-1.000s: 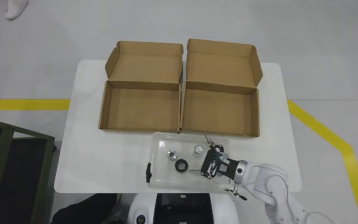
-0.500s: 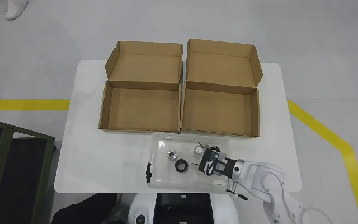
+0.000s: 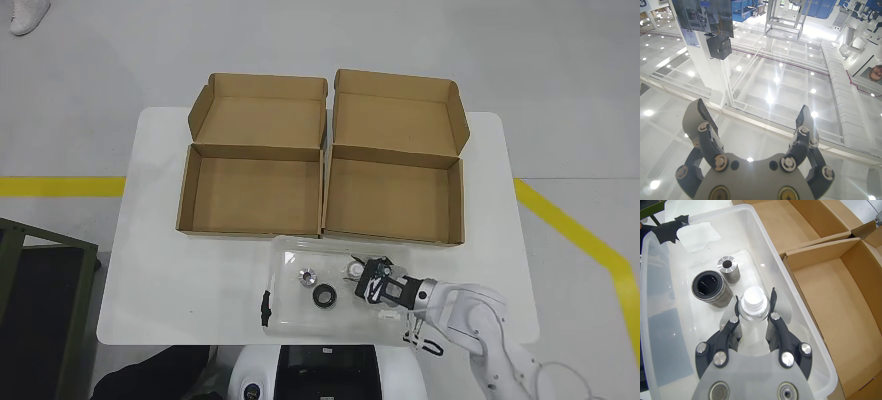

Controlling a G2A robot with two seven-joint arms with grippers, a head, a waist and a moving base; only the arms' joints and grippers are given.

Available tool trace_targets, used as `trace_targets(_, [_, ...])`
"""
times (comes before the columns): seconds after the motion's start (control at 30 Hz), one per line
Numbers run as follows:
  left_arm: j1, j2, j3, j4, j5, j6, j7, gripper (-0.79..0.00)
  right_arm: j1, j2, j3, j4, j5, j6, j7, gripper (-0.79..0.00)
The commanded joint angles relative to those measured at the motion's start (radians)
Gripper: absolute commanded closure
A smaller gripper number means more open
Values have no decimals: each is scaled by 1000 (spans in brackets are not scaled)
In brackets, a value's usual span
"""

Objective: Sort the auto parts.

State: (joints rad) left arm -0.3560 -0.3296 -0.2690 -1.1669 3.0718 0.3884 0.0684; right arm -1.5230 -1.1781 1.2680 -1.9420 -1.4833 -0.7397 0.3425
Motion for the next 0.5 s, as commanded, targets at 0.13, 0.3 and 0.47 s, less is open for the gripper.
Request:
trace_targets(0.13, [0, 0, 0, 0, 0, 0, 0, -785, -10, 8, 8, -33, 9, -23, 1, 0])
trace_targets(0.3, [0, 0, 0, 0, 0, 0, 0, -785, -38, 17, 38, -92, 28, -43, -24, 0])
trace_targets(0.47, [0, 0, 0, 0, 0, 0, 0, -785, -64, 25, 68, -144, 54, -56, -97, 0])
